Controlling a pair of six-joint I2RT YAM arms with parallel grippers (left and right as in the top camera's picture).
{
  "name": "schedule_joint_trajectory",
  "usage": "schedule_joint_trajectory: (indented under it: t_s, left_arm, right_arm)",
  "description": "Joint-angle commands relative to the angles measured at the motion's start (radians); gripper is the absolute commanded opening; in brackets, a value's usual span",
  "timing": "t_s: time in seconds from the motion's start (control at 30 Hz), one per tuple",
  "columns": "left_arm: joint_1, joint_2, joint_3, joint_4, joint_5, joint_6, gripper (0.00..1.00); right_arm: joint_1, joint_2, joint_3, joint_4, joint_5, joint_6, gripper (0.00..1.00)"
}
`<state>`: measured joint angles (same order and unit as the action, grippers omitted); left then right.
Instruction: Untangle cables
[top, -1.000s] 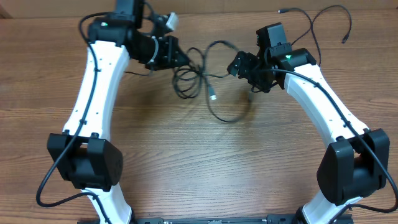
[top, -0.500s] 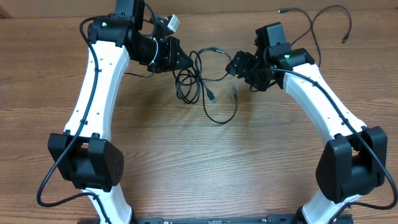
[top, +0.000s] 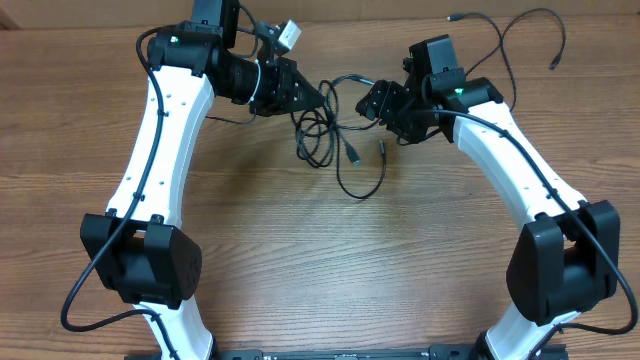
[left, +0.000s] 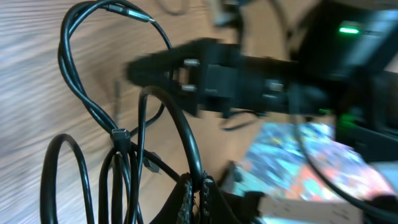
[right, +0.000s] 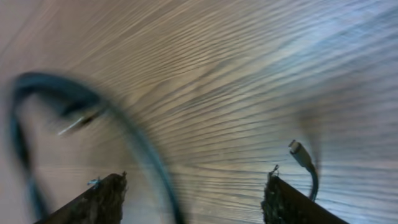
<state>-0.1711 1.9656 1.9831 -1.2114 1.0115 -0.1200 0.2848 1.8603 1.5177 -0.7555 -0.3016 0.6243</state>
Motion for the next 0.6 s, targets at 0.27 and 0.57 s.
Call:
schedule_joint_trajectory:
  t_s: [0.27, 0.57]
  left_arm:
    - [0.034, -0.011, 0.028, -0.079, -0.716, -0.265, 0.04]
    - [0.038, -0.011, 0.028, -0.108, -0.933, -0.308, 0.04]
  right_arm:
    - [-0.098, 0.008, -0.024, -0.153, 0.388, 0.009, 0.46]
    - [-0.189, 0.008, -0.024, -0.156, 0.271, 0.05, 0.48]
